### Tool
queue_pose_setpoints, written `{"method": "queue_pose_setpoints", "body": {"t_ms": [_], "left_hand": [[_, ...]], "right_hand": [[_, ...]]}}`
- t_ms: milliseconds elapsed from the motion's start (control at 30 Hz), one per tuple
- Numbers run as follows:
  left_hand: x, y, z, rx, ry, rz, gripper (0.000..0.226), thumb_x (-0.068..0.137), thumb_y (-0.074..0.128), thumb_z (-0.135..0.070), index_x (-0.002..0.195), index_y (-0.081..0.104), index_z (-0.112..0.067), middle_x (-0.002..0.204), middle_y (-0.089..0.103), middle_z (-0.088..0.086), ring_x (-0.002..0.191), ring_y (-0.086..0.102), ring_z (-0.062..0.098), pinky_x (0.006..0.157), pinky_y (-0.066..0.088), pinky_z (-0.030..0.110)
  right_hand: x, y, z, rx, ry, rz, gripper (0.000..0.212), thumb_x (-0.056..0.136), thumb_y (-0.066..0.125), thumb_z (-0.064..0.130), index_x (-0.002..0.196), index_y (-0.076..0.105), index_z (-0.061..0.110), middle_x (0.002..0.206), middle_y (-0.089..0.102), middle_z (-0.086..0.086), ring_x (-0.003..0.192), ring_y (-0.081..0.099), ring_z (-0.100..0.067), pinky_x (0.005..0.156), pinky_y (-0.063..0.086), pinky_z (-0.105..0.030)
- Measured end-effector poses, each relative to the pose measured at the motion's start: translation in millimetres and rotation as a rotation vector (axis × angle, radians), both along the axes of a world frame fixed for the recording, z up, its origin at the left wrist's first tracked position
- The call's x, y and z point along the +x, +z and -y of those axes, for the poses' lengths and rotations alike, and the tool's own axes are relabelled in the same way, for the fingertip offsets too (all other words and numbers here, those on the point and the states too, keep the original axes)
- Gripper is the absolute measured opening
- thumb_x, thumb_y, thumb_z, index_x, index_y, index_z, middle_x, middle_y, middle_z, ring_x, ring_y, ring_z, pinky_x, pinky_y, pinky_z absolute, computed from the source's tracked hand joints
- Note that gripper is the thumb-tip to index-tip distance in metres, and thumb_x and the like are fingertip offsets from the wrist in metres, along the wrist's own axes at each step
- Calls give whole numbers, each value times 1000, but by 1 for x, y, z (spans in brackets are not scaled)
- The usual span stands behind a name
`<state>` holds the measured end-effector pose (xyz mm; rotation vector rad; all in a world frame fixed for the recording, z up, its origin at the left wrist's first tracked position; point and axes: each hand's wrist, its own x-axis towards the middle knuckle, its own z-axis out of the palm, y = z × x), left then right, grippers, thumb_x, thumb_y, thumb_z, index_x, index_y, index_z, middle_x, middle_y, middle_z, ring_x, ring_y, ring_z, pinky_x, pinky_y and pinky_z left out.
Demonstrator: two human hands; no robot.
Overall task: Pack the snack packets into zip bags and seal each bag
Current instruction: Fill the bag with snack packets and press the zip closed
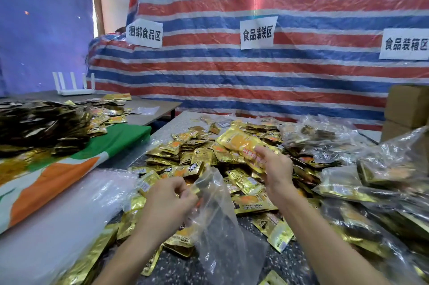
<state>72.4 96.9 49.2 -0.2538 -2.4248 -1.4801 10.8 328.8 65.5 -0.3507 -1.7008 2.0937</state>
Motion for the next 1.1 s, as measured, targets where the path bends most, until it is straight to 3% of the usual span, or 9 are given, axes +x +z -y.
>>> {"method": "queue_pose_setpoints", "body": {"t_ms": [133, 233, 400, 533, 600, 667, 800, 967, 1100], "left_hand": [[0, 4, -10, 13, -44, 32, 32, 80, 71, -4, 58, 49, -7, 52, 59, 8, 47, 64, 20, 44, 48, 34], [0, 7, -16, 85, -133, 90, 38, 78, 68, 4, 53, 48, -15, 43, 53, -4, 38, 51, 3, 38, 37, 14], [1, 11, -17, 202, -324, 222, 44, 76, 65, 9, 46, 52, -21, 48, 52, -2, 43, 51, 10, 42, 38, 19], [5, 20, -11, 297, -427, 292, 16, 60, 76, -13, 57, 60, -15, 67, 63, 15, 64, 56, 17, 59, 45, 29], [4, 24, -7, 335, -418, 313, 23, 61, 87, -16, 58, 64, -17, 81, 67, 22, 77, 60, 19, 71, 47, 34], [3, 27, -5, 403, -471, 408, 22, 59, 88, -21, 66, 69, -13, 75, 66, 17, 63, 62, 21, 58, 51, 29], [-1, 27, 2, 466, -526, 529, 35, 60, 91, -12, 86, 71, 0, 79, 70, 12, 53, 59, 15, 38, 42, 16], [-2, 19, 5, 521, -542, 454, 65, 39, 101, -37, 95, 78, -13, 112, 74, 12, 101, 71, 23, 73, 59, 24], [9, 22, 9, 275, -605, 382, 62, 56, 97, -31, 112, 73, -17, 117, 73, 3, 109, 70, 19, 88, 55, 25]], "right_hand": [[31, 36, -16, -94, 440, -150, 16, 82, 70, 32, 71, 80, 24, 84, 74, -2, 74, 70, -14, 77, 52, -34], [40, 43, -15, 0, 581, -195, 16, 81, 73, 34, 82, 80, 19, 94, 73, -6, 91, 69, -20, 90, 56, -43], [44, 38, -13, -40, 681, -167, 26, 78, 79, 32, 93, 76, 12, 94, 73, -9, 95, 70, -26, 80, 60, -50], [48, 28, -24, -53, 836, -89, 37, 77, 83, 29, 108, 68, 15, 101, 72, -11, 99, 69, -32, 82, 56, -61], [51, 26, -30, -56, 859, -75, 49, 76, 85, 26, 119, 62, 17, 101, 73, -11, 98, 71, -32, 80, 56, -62], [52, 27, -34, -29, 865, -59, 63, 71, 91, 24, 126, 59, 19, 102, 74, -12, 97, 72, -31, 78, 57, -60], [56, 37, -37, 163, 850, -74, 36, 76, 88, 19, 108, 74, 16, 103, 74, -14, 96, 73, -32, 77, 61, -49], [57, 48, -33, 246, 717, -104, 31, 69, 89, 14, 97, 77, 10, 98, 75, -19, 92, 74, -36, 73, 61, -46], [57, 53, -32, 254, 594, -161, 41, 50, 93, 16, 89, 81, 19, 83, 76, -11, 83, 75, -33, 76, 62, -46]]}}
